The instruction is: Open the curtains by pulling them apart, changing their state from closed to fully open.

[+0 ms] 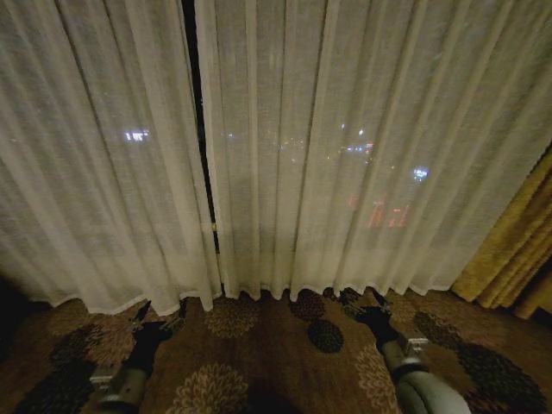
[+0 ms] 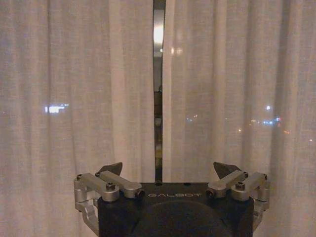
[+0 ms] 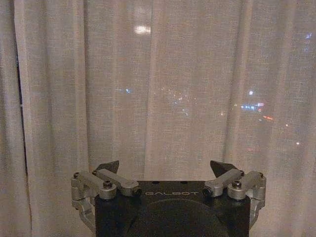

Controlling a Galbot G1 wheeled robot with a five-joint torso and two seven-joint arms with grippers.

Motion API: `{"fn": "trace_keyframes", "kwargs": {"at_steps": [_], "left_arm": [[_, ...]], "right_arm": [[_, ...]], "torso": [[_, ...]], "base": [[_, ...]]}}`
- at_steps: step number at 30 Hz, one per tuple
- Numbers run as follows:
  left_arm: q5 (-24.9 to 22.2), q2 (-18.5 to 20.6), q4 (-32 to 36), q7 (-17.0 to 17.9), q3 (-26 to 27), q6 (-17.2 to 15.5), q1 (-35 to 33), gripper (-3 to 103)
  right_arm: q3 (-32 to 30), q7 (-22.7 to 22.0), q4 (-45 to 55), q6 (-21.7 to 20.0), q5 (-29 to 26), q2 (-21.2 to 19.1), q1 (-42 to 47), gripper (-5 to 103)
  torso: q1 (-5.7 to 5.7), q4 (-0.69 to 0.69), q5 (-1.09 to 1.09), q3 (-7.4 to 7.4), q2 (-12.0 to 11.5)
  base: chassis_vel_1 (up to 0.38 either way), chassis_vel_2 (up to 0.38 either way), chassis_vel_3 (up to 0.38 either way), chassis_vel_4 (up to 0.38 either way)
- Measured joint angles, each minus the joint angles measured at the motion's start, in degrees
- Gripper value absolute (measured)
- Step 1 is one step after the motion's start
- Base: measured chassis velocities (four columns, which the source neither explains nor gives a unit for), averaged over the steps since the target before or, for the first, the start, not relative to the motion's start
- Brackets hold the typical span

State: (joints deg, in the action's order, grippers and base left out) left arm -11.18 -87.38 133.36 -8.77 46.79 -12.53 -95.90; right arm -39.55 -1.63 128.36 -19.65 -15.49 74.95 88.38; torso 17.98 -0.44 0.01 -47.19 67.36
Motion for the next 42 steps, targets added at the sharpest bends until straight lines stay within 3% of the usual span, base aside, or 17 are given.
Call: {"fn": "trace_keyframes", "kwargs": {"at_steps": [27, 42], "left_arm": [[0.24, -0.44, -0.13, -1.71, 0.47, 1.45, -1.11, 100], [-0.01, -0.38, -0.54, -1.75, 0.67, 2.30, -1.49, 100]], "right_arm": [[0.15, 0.95, -0.15, 0.48, -0.07, -0.20, -0.37, 100], [0.28, 1.04, 0.33, 0.52, 0.30, 0.11, -0.14, 100]], "torso": [[-0.01, 0.00, 0.00, 0.01, 0.01], [0.01, 0.00, 0.00, 0.00, -0.01]], "base": [[-0.007, 0.011, 0.007, -0.010], [-0.169, 0.308, 0.171, -0.316]]}}
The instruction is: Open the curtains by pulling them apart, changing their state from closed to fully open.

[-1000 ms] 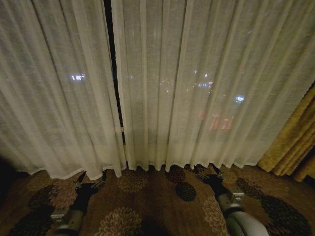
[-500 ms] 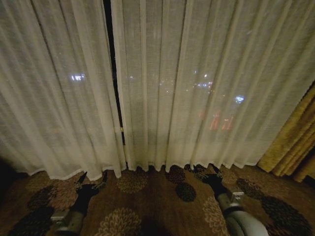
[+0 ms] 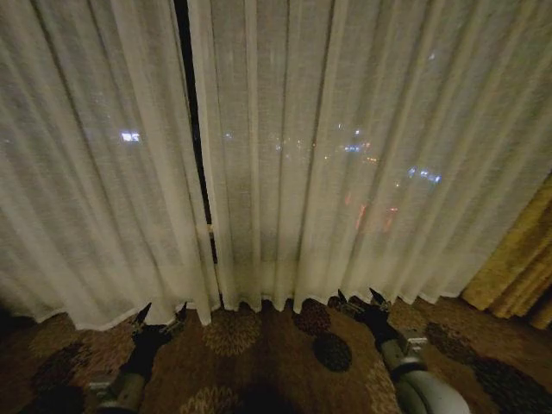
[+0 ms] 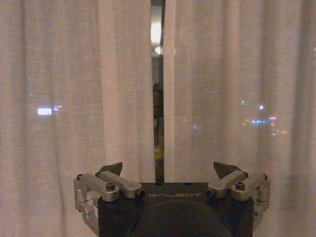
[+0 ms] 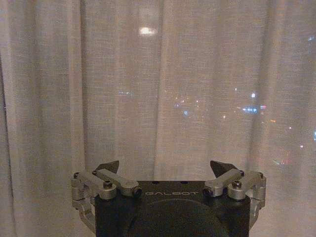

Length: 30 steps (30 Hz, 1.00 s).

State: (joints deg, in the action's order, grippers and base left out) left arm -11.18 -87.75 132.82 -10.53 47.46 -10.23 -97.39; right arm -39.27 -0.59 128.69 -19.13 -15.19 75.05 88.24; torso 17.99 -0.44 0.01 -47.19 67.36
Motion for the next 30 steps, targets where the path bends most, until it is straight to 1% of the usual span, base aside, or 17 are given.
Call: {"fn": "trace_keyframes", "kwargs": {"at_steps": [11, 14, 17, 19, 23, 25, 30], "left_arm": [[-0.44, 0.26, -0.52, -0.01, 0.49, 0.48, -0.02, 100], [-0.56, 0.28, -0.87, -0.02, 0.61, 0.67, 0.01, 100], [-0.57, 0.25, -1.20, -0.01, 0.62, 0.86, 0.08, 100], [-0.58, 0.24, -1.35, -0.02, 0.62, 0.91, 0.09, 100], [-0.58, 0.25, -1.63, -0.02, 0.58, 0.94, 0.33, 100], [-0.58, 0.24, -1.81, -0.02, 0.47, 0.94, 0.44, 100], [-0.52, 0.21, -2.14, -0.02, 0.36, 0.95, 0.51, 100]], "right_arm": [[0.97, 0.06, 0.11, 0.00, 1.28, 0.42, -0.11, 100], [1.40, 0.07, -0.04, -0.01, 1.66, 0.52, -0.30, 100], [1.62, 0.09, -0.27, -0.02, 1.79, 0.55, -0.45, 100], [1.69, 0.09, -0.48, -0.02, 1.84, 0.59, -0.54, 100], [1.70, 0.09, -0.88, 0.00, 1.86, 0.61, -0.65, 100], [1.87, -0.21, -1.35, 0.66, 1.85, 0.62, -0.82, 100], [2.01, -1.26, -2.27, 1.56, 1.86, 0.56, -1.22, 100]], "torso": [[-0.01, 0.01, -0.01, 0.01, 0.01], [0.00, 0.01, 0.02, 0.00, 0.00], [0.00, 0.02, -0.01, 0.00, 0.00], [0.01, 0.00, -0.03, 0.00, 0.00], [-0.01, 0.00, 0.01, 0.01, 0.01], [-0.01, 0.00, 0.03, 0.00, 0.00], [0.00, 0.02, -0.02, 0.00, 0.00]], "base": [[-0.214, 0.483, 0.221, -0.465], [-0.153, 0.553, 0.148, -0.545], [-0.172, 0.583, 0.163, -0.580], [-0.133, 0.587, 0.142, -0.575], [-0.126, 0.581, 0.146, -0.579], [-0.128, 0.541, 0.119, -0.527], [-0.179, 0.494, 0.179, -0.496]]}}
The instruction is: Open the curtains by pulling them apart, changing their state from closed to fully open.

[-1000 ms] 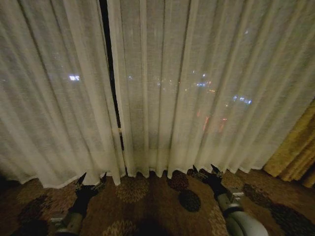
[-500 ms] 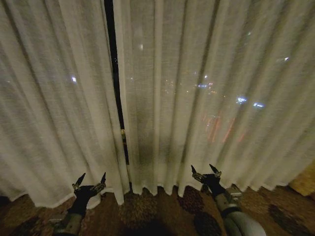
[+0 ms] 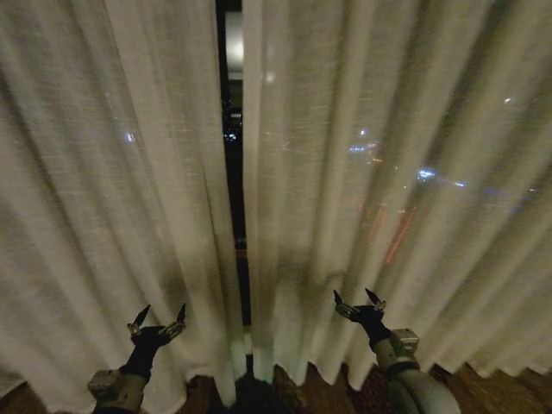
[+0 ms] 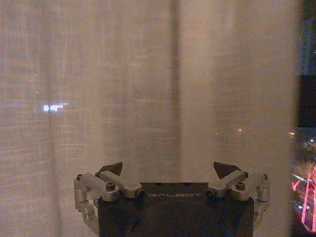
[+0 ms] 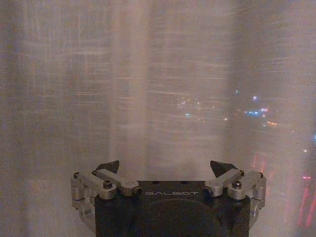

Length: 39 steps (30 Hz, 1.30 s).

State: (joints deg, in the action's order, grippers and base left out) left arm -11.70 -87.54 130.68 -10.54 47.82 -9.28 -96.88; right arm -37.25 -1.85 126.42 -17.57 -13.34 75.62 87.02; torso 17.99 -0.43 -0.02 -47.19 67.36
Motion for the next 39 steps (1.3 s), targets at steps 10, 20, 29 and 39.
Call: {"fn": "trace_keyframes", "kwargs": {"at_steps": [10, 20, 29, 39], "left_arm": [[0.10, -0.22, -0.63, 0.00, -0.09, 0.17, -0.19, 100], [0.12, -0.31, -0.69, 0.01, 0.26, 0.19, -0.40, 100], [0.14, -0.58, -0.27, 0.02, 0.29, 0.13, -0.35, 100], [0.46, -1.12, 0.45, 0.04, 0.32, 0.04, -0.76, 100]], "right_arm": [[-0.14, -0.13, -0.66, 0.19, 0.04, -0.30, 0.59, 100], [1.65, -0.06, -0.25, 0.10, 0.07, -0.39, 0.44, 100], [2.87, 0.06, 0.76, -0.68, 0.08, -0.49, 0.78, 100], [2.83, 0.63, 0.66, -1.39, 0.39, -1.15, 0.54, 100]], "torso": [[-0.01, -0.02, 0.05, 0.00, -0.02], [-0.04, 0.00, 0.00, 0.01, 0.02], [0.00, -0.01, 0.04, 0.00, -0.01], [0.00, -0.01, 0.03, 0.00, 0.00]], "base": [[-0.097, 0.135, 0.116, -0.142], [0.015, -0.049, -0.024, 0.043], [0.000, 0.000, 0.000, 0.000], [0.000, 0.000, 0.000, 0.000]]}}
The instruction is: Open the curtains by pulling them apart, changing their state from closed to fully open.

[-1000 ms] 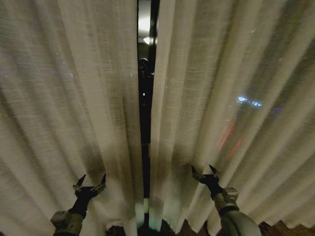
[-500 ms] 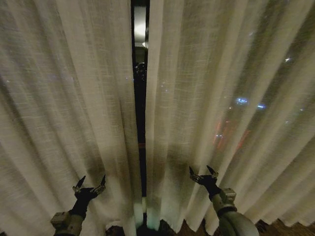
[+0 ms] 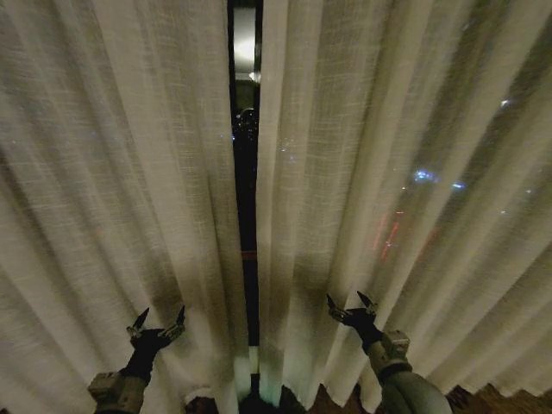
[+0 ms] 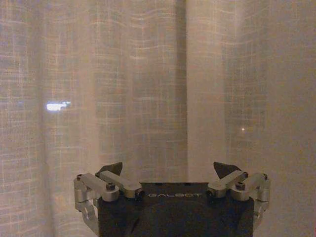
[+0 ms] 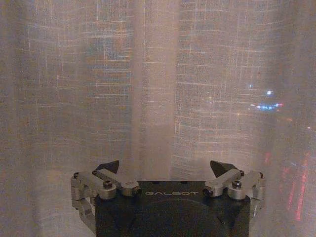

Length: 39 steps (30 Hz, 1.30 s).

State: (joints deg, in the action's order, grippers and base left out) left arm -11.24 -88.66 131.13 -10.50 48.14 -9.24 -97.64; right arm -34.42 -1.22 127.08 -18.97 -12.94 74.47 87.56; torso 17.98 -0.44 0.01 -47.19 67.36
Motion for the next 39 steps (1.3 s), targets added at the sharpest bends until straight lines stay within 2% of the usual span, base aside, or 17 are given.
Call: {"fn": "trace_keyframes", "kwargs": {"at_steps": [24, 39], "left_arm": [[1.55, -1.27, 0.55, 0.01, -0.22, -0.13, -0.10, 100], [1.56, -1.49, 0.83, 0.02, -0.43, -0.23, 0.39, 100]], "right_arm": [[-0.74, 1.09, -0.37, 0.09, -0.23, -0.92, 0.23, 100], [-0.76, 1.10, -1.02, 0.10, -0.30, -1.58, -0.49, 100]], "torso": [[0.00, 0.00, 0.00, 0.00, 0.00], [-0.01, 0.00, 0.00, 0.00, 0.00]], "base": [[0.000, 0.000, 0.000, 0.000], [0.080, -0.080, -0.075, 0.072]]}}
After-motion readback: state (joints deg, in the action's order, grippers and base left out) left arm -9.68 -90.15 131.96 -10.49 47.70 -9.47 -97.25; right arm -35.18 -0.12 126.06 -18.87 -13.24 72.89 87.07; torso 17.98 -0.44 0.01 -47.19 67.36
